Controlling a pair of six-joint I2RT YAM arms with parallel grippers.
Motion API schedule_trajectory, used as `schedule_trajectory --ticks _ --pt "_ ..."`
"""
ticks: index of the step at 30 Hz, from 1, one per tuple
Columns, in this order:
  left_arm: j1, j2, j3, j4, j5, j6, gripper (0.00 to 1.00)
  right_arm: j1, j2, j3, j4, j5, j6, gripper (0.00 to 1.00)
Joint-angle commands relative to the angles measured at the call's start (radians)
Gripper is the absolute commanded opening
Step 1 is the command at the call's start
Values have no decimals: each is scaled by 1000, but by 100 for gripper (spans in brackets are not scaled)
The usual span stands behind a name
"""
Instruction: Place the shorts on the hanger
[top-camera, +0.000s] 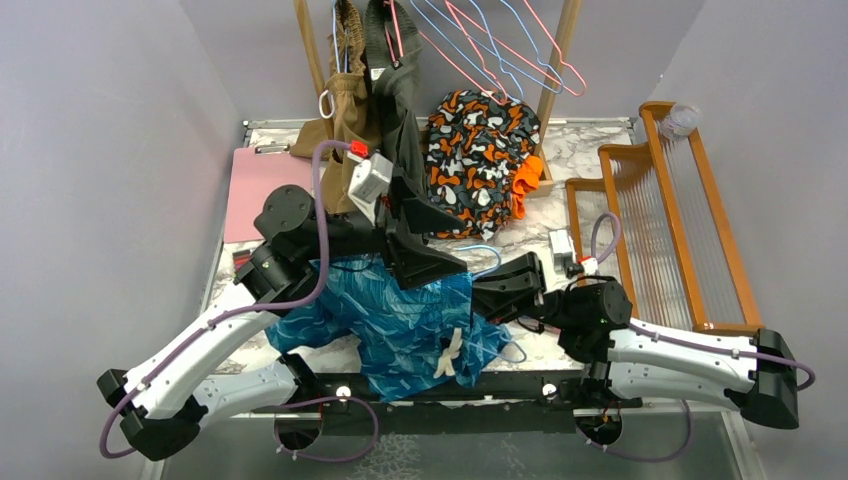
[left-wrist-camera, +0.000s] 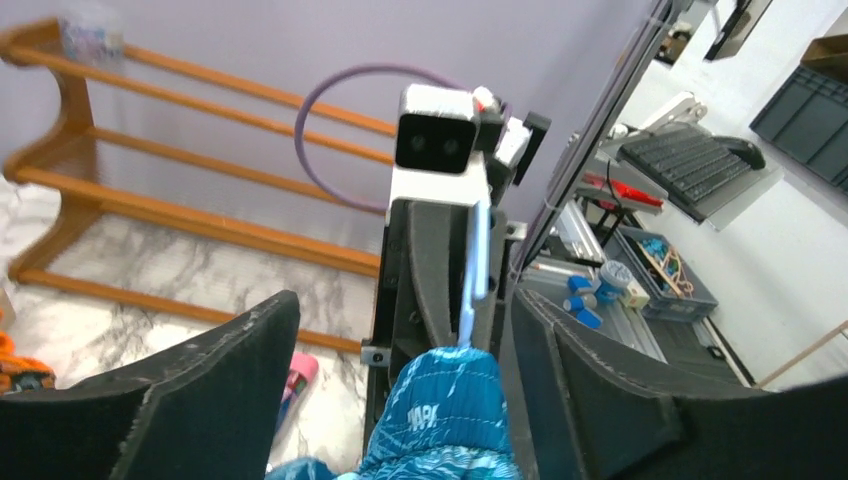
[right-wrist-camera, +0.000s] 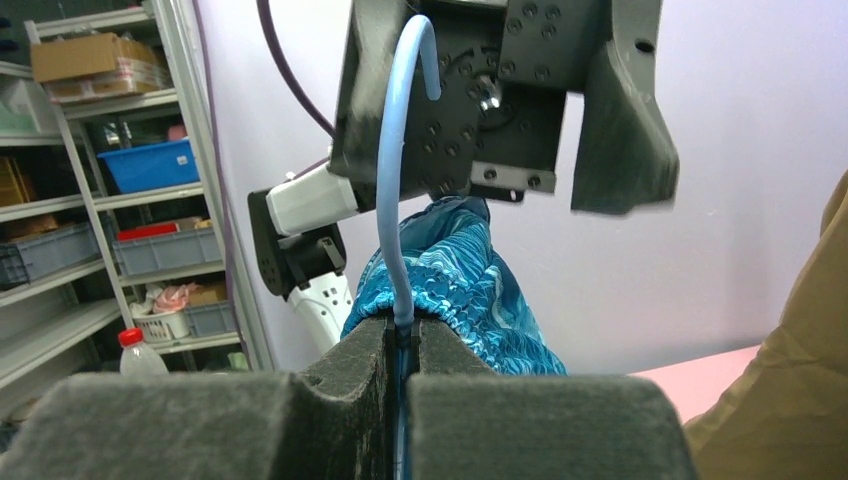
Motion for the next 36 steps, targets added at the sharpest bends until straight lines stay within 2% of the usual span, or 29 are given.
schedule_trajectory --ticks 1,3,9,13,17,21,28,36 --pt "-4 -57 110 32 -57 62 85 6 -39 -15 135 43 26 1" --pt "-5 -79 158 13 -72 104 91 6 -67 -19 117 51 10 1" --pt "-4 -111 303 -100 -84 225 94 6 -178 -44 52 86 -36 1" --pt "-4 -78 376 -282 -62 297 95 6 -268 -25 -89 89 -104 1" --pt "-3 -48 355 -395 -44 339 95 6 -370 -29 -237 114 -164 1" --pt "-5 -23 306 -402 -30 349 95 6 -475 -41 -366 128 -192 1" --pt "-7 89 326 -444 57 372 95 6 -611 -65 -541 148 -222 1" --pt "-90 188 381 -581 -30 511 95 6 -655 -66 -658 170 -257 1"
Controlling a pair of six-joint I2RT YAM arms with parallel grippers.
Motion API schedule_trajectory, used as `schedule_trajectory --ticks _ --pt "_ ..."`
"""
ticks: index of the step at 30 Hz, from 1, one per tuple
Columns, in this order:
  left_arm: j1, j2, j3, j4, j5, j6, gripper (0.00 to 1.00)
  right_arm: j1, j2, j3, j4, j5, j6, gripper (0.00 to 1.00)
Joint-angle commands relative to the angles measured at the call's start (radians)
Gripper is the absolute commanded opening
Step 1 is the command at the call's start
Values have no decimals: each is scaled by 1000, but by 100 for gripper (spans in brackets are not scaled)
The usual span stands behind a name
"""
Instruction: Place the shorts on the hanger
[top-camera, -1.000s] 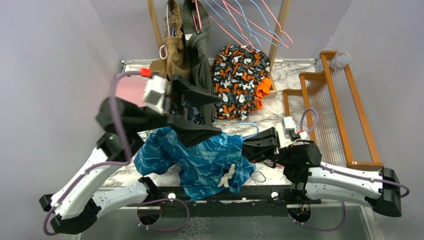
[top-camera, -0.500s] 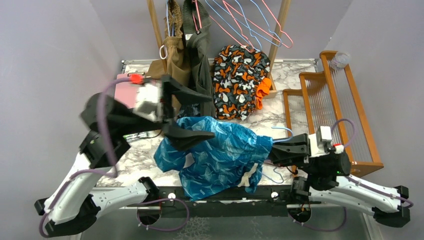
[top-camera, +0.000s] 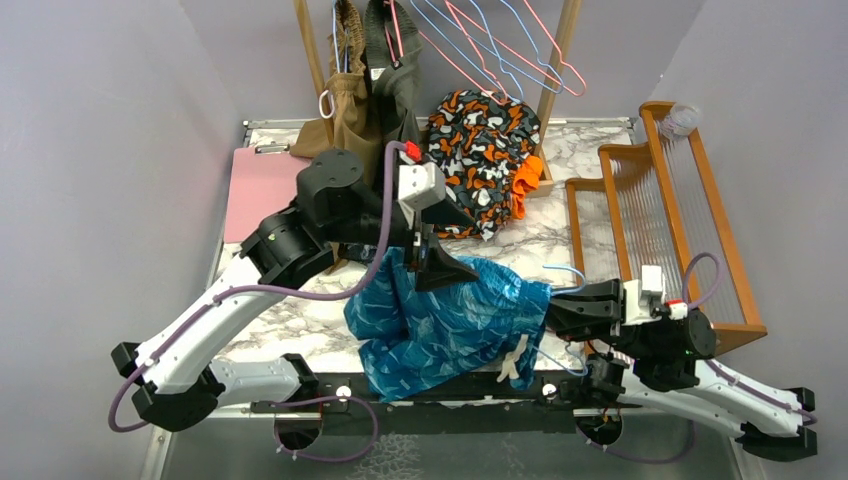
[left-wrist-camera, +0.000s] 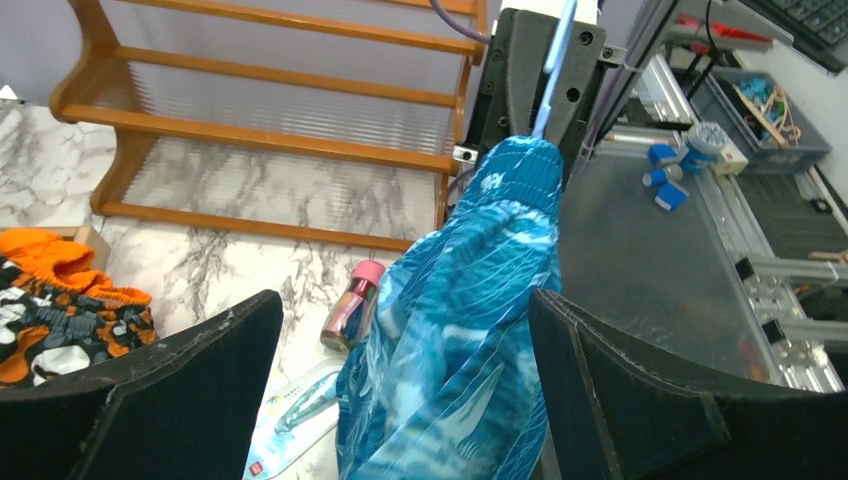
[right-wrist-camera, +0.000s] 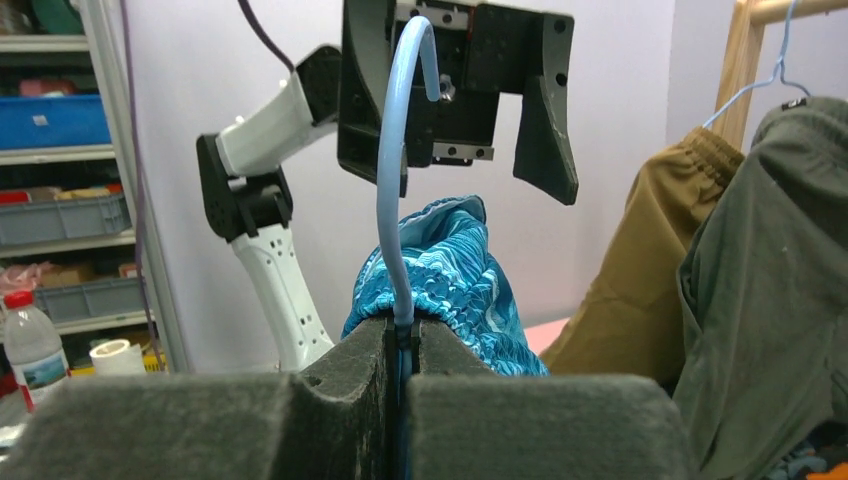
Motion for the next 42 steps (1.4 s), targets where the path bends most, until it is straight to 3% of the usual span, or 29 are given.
schedule_trajectory --ticks 1,8,30,36,42 --pt "-67 32 57 -87 -45 117 95 6 -15 5 -66 33 -36 1" --pt "-167 49 45 -137 -73 212 96 6 49 35 -79 5 -44 1" --pt "-219 12 -58 -324 -276 346 90 6 248 118 1 -108 -40 1" --pt "-219 32 -52 -368 -286 370 68 6 265 115 23 -123 -34 1" --pt "-219 48 -31 -369 -246 372 23 6 292 128 13 -150 -34 1"
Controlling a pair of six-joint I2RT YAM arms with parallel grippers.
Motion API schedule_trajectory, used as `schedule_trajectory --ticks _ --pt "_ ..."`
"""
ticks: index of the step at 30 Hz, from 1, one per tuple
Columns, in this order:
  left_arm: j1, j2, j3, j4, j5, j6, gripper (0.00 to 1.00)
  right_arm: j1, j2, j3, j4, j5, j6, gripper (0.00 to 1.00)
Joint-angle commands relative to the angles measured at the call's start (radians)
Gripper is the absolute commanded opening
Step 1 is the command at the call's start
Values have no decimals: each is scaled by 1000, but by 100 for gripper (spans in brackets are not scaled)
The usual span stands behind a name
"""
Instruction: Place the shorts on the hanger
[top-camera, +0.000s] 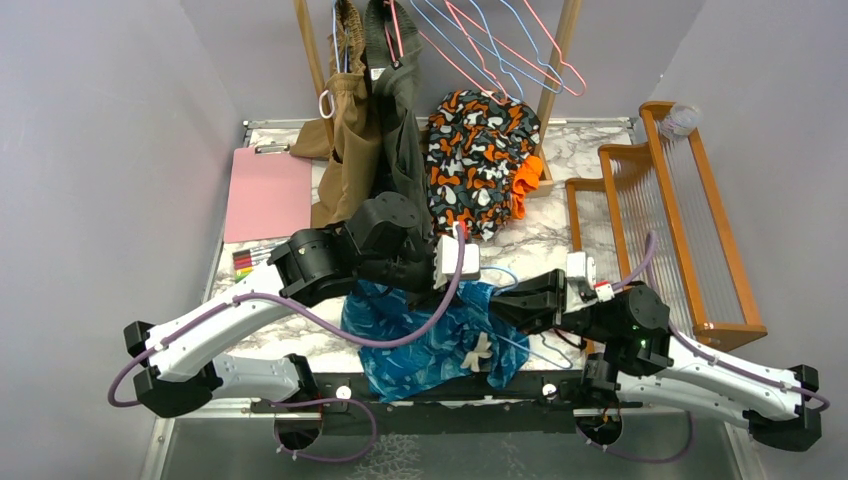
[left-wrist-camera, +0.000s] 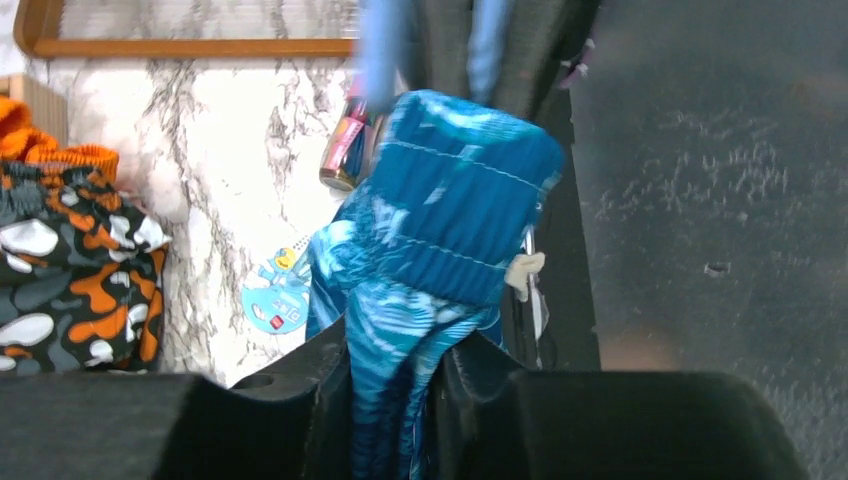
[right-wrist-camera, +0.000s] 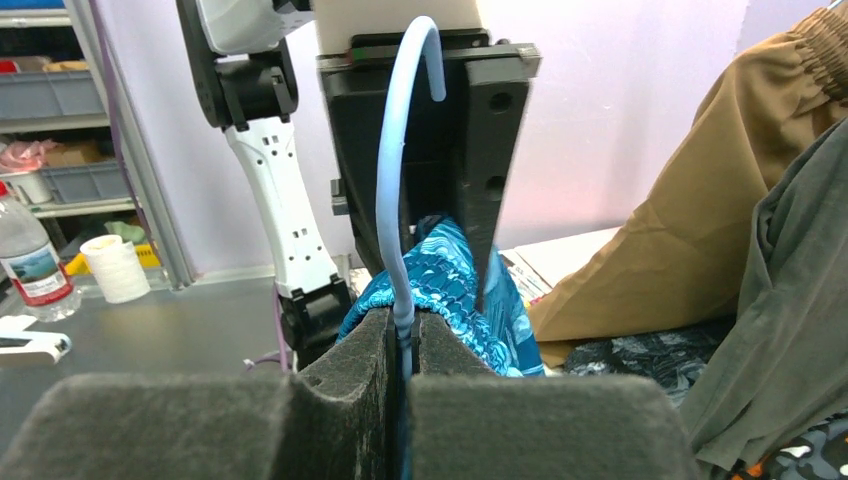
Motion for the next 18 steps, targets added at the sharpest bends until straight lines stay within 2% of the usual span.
schedule_trajectory --ticks 1,5,9,10,14,16,18 --pt "-5 13 28 -7 22 18 17 6 12 54 55 -54 -7 1" --pt "-6 18 36 -6 48 13 0 6 18 73 19 -57 -22 1" --pt "-6 11 26 -5 24 11 0 6 32 113 -63 -35 -46 3" --pt "-6 5 20 0 8 7 0 6 38 126 -86 -28 -47 10" --pt "-6 -41 -23 38 -53 -5 0 6 58 174 -180 -18 -64 46" --pt "-5 -73 -50 62 -88 -14 0 6 65 197 -219 -3 -71 57" --pt "-6 -109 -76 81 -120 -21 0 6 66 220 -252 20 -72 63"
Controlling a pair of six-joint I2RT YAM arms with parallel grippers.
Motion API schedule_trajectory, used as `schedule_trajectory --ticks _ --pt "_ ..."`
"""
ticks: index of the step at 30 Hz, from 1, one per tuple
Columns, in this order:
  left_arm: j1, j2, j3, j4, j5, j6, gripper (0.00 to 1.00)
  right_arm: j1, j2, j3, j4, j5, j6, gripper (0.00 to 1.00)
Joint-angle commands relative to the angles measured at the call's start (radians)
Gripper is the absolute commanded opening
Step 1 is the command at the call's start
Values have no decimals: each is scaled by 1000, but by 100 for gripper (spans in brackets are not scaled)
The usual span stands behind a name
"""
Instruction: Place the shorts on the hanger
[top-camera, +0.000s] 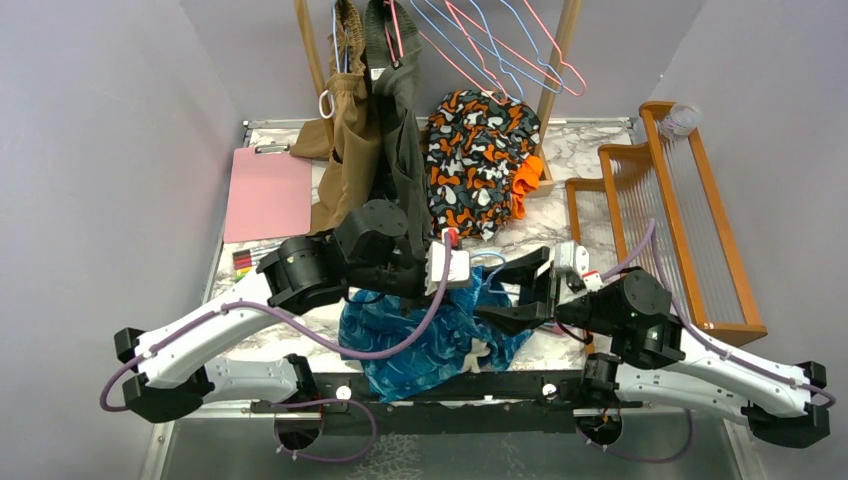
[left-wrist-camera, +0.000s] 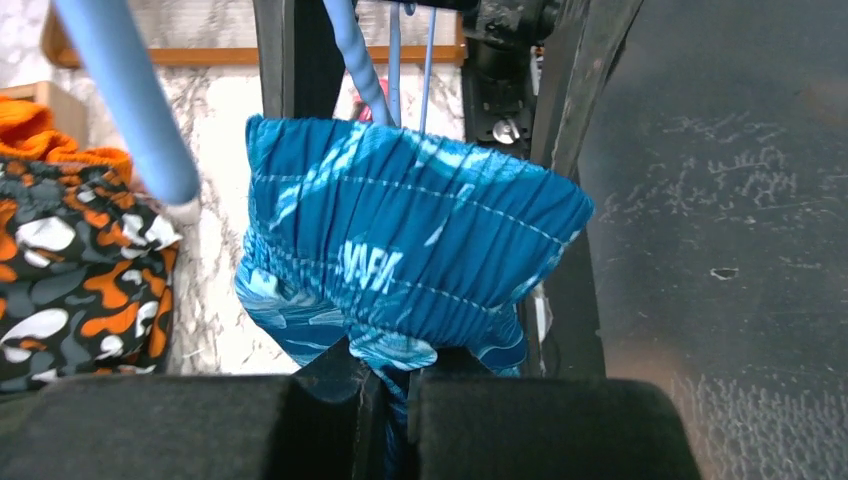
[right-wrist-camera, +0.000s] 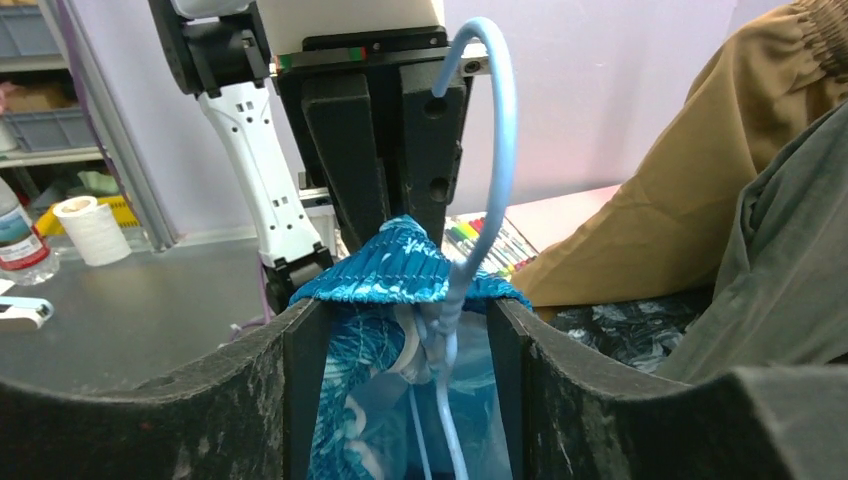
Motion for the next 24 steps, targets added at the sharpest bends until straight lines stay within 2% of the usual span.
schedule_trajectory --ticks 1,8,15,21,24 --pt "5 -90 -49 75 -131 -30 0 7 -7 79 -70 23 -14 65" --pt "5 -192 -137 89 -228 -56 0 7 -40 153 -159 101 -29 69" --pt "5 -306 -181 90 -468 -123 0 7 -25 213 -275 347 64 76" --pt "5 -409 -188 136 -726 -228 0 7 -6 163 -324 509 213 78" --pt "5 -468 -202 205 -727 -246 0 7 -1 121 -310 570 301 90"
